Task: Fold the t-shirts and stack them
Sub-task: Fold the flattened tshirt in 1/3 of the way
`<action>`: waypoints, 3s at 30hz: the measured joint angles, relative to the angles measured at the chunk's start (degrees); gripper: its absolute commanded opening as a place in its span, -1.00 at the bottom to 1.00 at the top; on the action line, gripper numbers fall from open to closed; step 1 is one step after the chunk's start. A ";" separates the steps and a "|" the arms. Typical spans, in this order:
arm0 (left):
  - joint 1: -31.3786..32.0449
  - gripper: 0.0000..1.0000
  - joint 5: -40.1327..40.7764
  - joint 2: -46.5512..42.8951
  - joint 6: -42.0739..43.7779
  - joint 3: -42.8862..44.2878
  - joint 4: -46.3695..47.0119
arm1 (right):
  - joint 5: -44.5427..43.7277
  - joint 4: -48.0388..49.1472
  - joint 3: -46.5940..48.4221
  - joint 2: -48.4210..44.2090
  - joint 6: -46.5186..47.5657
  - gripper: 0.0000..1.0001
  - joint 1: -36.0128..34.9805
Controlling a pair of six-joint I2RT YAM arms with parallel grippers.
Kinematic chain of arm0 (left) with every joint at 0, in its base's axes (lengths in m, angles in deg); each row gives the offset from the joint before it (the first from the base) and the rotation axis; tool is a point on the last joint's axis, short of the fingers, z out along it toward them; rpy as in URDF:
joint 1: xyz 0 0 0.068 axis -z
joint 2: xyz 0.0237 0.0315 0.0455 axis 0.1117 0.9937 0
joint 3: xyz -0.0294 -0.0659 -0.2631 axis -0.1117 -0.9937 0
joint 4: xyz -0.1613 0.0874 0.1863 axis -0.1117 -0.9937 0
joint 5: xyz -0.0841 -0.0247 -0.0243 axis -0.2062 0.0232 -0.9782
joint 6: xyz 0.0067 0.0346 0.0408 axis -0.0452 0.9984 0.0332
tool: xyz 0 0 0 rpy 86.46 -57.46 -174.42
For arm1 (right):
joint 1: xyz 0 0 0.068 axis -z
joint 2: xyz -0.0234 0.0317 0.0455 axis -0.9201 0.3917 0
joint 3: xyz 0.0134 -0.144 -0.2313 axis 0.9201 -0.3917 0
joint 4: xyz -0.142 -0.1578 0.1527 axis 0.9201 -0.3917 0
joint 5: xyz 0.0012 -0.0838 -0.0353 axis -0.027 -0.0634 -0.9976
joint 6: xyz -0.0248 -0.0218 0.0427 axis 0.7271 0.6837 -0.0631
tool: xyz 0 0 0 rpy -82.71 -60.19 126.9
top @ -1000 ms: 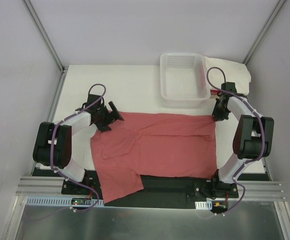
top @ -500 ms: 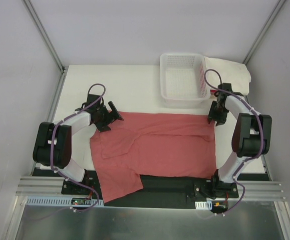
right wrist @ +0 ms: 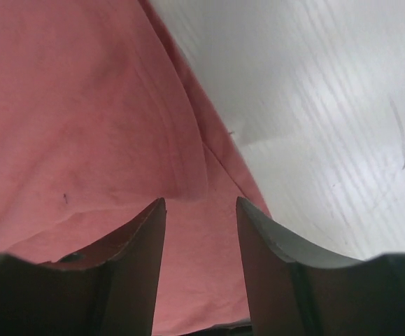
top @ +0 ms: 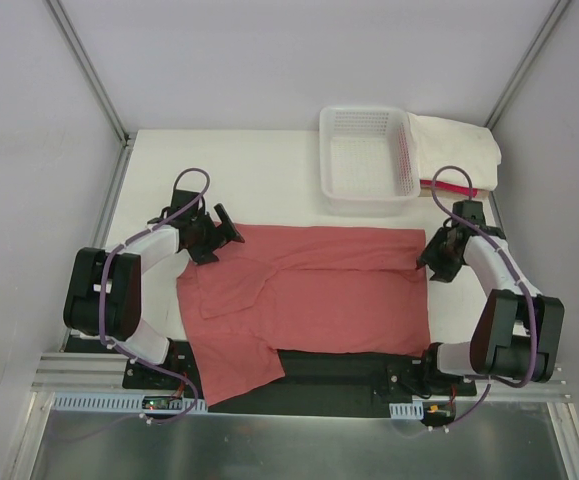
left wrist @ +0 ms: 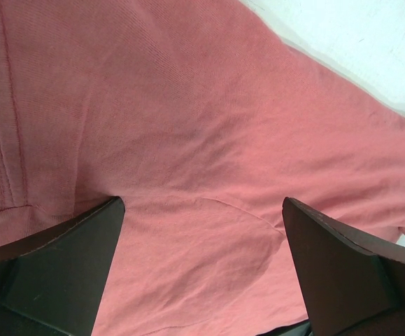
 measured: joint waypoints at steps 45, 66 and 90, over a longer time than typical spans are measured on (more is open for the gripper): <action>-0.02 0.98 -0.46 -1.14 1.16 -1.11 0.28 | 6.12 9.81 1.81 -2.25 -6.67 -0.99 3.04; -0.02 0.98 -0.46 -1.18 1.16 -1.11 0.26 | 0.87 0.48 -4.83 2.23 3.96 0.05 2.99; -0.39 0.98 0.94 -1.42 1.60 -0.81 -2.12 | 13.46 6.16 2.27 14.21 0.76 0.18 -2.67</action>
